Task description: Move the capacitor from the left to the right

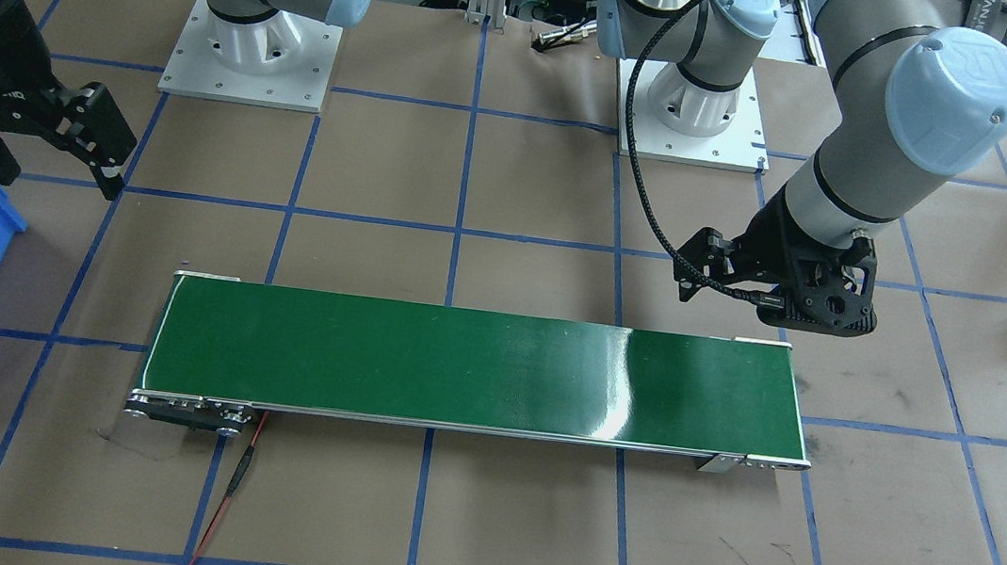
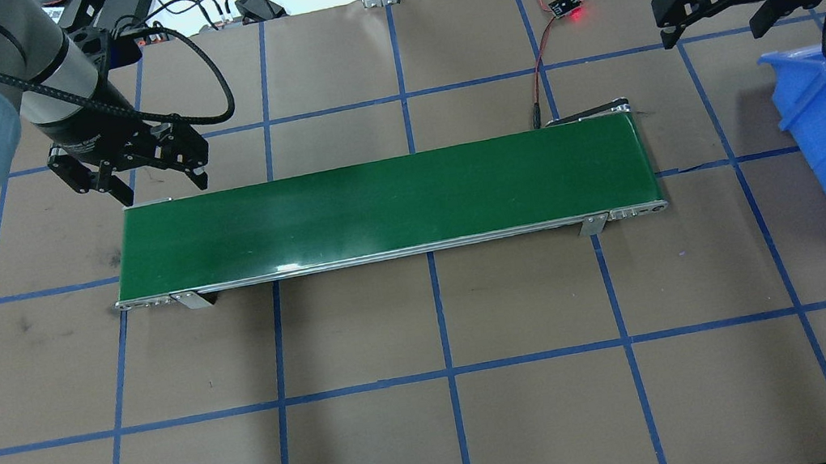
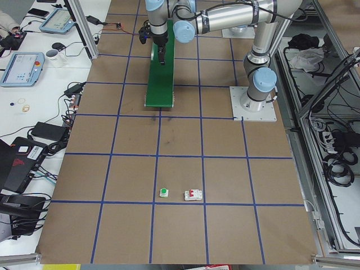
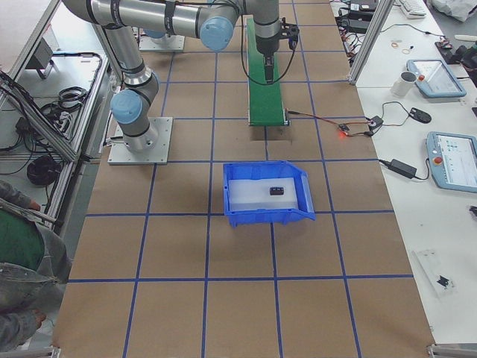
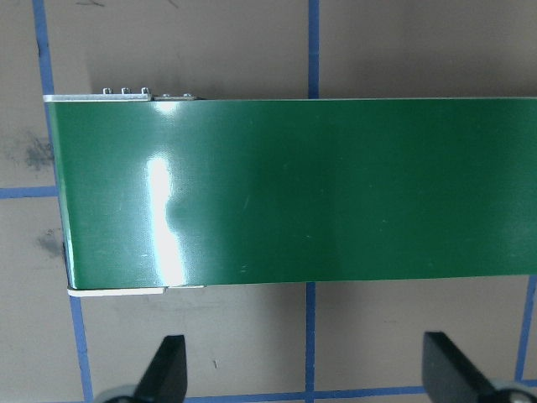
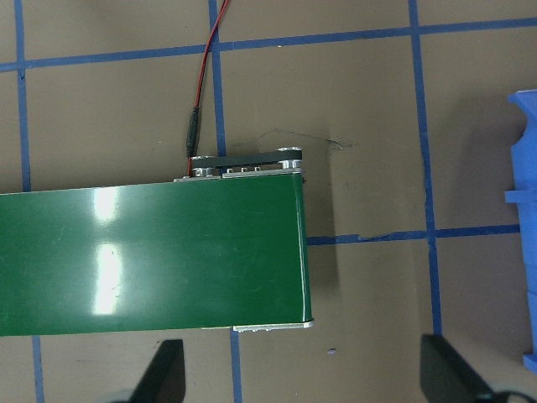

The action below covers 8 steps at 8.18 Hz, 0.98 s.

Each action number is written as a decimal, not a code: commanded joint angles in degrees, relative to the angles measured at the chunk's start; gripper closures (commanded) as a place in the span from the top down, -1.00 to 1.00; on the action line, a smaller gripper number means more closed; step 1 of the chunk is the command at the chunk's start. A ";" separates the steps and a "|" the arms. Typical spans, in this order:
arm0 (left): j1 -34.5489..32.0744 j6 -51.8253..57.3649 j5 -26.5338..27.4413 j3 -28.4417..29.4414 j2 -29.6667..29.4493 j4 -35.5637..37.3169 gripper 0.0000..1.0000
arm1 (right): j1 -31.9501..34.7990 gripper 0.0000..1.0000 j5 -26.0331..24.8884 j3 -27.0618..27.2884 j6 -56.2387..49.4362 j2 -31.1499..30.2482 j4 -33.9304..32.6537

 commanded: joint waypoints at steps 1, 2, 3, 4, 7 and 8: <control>0.00 0.00 0.00 -0.03 0.00 0.00 1.00 | 4.91 1.00 -0.19 0.08 4.12 0.21 0.29; 0.00 0.00 0.00 -0.03 0.00 0.00 1.00 | 6.67 1.00 -1.24 0.08 6.05 0.56 0.30; 0.00 0.00 0.00 -0.03 0.00 0.00 1.00 | 8.87 1.00 -3.60 0.26 7.90 0.65 0.30; 0.00 0.00 0.09 -0.03 0.00 0.00 1.00 | 10.89 1.00 -4.76 0.35 9.39 0.83 0.21; 0.00 0.00 0.00 0.06 0.09 0.00 1.00 | 11.00 1.00 -5.03 0.70 9.50 0.92 0.21; 0.00 0.00 0.00 -0.03 0.09 0.00 1.00 | 11.00 1.00 -5.12 0.61 9.41 0.92 0.21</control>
